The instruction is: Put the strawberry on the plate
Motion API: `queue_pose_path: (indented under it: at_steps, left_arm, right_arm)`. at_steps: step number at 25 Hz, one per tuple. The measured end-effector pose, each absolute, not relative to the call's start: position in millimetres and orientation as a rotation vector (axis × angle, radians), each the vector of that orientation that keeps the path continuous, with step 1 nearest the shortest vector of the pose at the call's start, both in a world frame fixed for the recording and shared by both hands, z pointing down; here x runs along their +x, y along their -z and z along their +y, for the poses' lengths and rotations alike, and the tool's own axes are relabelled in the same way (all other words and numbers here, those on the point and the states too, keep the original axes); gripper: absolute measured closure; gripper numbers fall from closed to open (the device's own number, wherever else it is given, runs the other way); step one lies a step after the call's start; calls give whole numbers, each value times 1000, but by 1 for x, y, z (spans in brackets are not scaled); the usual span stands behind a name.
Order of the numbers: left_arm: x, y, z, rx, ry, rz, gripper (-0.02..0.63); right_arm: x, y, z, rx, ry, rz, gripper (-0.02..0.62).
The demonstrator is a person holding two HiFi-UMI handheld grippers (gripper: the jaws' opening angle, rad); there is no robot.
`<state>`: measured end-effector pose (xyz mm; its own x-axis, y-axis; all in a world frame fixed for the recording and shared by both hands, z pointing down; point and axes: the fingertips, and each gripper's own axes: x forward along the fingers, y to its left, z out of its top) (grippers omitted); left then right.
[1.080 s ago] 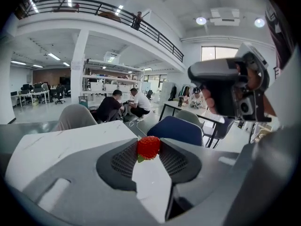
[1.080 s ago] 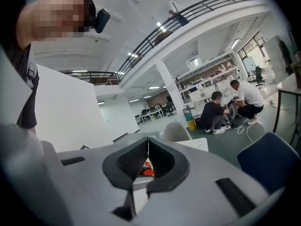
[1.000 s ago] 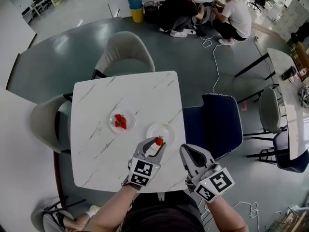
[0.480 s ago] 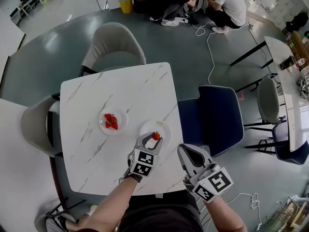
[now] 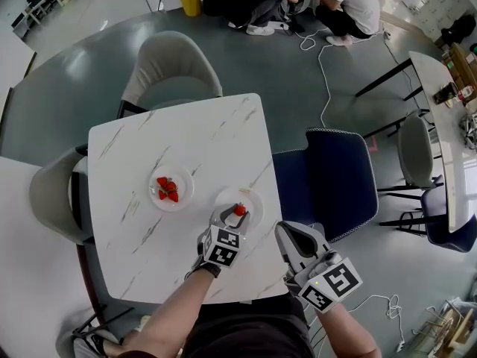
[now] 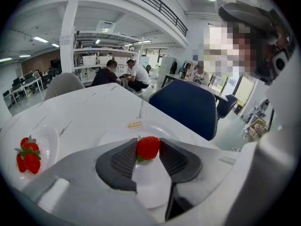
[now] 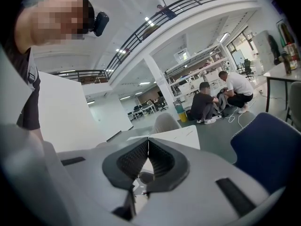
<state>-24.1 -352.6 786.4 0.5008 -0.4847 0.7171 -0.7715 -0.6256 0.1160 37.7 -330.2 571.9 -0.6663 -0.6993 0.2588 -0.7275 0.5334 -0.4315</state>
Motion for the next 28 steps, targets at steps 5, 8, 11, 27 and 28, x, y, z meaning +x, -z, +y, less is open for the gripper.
queue_pose_path:
  at_steps: [5, 8, 11, 27, 28]
  left_arm:
    - [-23, -790, -352, 2333, -964, -1016, 457]
    - [-20, -791, -351, 2331, -977, -1004, 457]
    - [-24, -786, -351, 2327, -970, -1025, 457]
    - [-43, -615, -326, 2414, -500, -1139, 459]
    - [-44, -601, -324, 2424, -473, -1143, 459]
  right_arm:
    - [36, -570, -333, 1241, -806, -2698, 592]
    - [37, -568, -333, 1239, -812, -2700, 592]
    - [37, -567, -332, 1235, -813, -2701, 592]
    - [15, -520, -324, 1167, -773, -2701, 592]
    - [14, -513, -324, 1159, -749, -2712, 592]
